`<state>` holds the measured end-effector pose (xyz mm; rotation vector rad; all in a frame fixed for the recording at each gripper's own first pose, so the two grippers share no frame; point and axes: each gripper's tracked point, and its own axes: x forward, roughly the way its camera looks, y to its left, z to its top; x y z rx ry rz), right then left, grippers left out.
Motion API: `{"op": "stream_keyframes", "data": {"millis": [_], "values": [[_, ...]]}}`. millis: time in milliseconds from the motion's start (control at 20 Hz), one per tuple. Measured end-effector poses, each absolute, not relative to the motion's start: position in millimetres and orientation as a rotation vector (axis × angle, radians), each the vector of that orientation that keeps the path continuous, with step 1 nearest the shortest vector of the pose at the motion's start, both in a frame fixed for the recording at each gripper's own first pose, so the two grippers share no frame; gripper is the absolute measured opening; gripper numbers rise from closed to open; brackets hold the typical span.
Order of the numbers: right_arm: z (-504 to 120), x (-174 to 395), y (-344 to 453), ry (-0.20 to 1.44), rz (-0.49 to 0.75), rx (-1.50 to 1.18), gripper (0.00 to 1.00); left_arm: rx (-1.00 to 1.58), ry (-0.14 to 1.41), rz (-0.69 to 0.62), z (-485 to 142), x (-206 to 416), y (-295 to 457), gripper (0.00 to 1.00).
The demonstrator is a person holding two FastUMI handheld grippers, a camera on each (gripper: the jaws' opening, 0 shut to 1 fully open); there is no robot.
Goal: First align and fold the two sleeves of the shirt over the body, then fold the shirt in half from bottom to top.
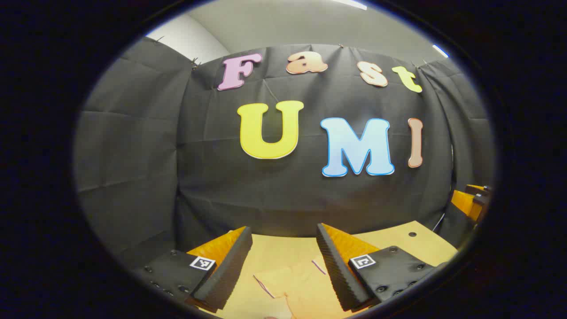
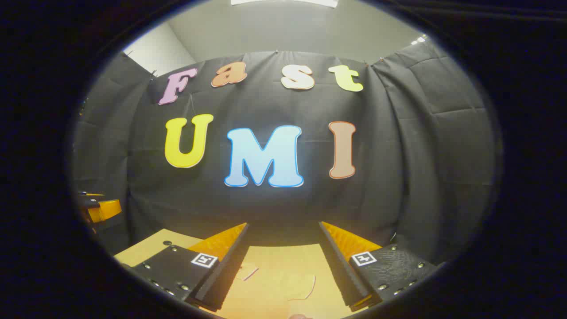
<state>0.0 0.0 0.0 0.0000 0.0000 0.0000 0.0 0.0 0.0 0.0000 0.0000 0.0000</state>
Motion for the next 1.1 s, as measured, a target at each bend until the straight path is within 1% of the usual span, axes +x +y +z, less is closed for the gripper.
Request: {"op": "stream_keyframes", "data": {"millis": [50, 150, 400, 650, 700, 750, 800, 1100], "values": [[2.4, 0.8, 1.0, -0.006, 0.000, -0.001, 0.94, 0.000, -0.003, -0.008, 1.6, 0.6, -1.6, 0.93], [1.8, 3.3, 0.5, -0.006, -0.001, 0.002, 0.94, 0.005, 0.002, -0.019, 0.6, 2.7, -5.2, 0.96], [-1.8, 8.8, 1.7, 0.001, 0.002, 0.008, 0.94, 0.015, 0.002, -0.042, 0.4, 8.9, -13.7, 0.94], [-7.8, 18.2, -0.3, 0.017, 0.007, 0.007, 0.93, 0.032, 0.001, -0.042, 3.4, 16.7, -16.8, 0.94], [-9.0, 19.8, -0.7, 0.021, 0.008, 0.005, 0.94, 0.033, 0.000, -0.041, 2.6, 16.9, -17.8, 0.95], [-10.2, 21.5, -1.8, 0.026, 0.010, 0.004, 0.93, 0.033, 0.002, -0.040, 2.5, 17.3, -18.0, 0.95], [-13.3, 24.1, -2.7, 0.033, 0.013, 0.001, 0.95, 0.034, 0.005, -0.039, 1.5, 19.1, -19.4, 0.95], [-43.8, 45.5, -16.7, 0.097, 0.012, -0.002, 0.94, 0.037, -0.001, -0.038, 5.6, 20.2, -26.5, 0.94]]}}
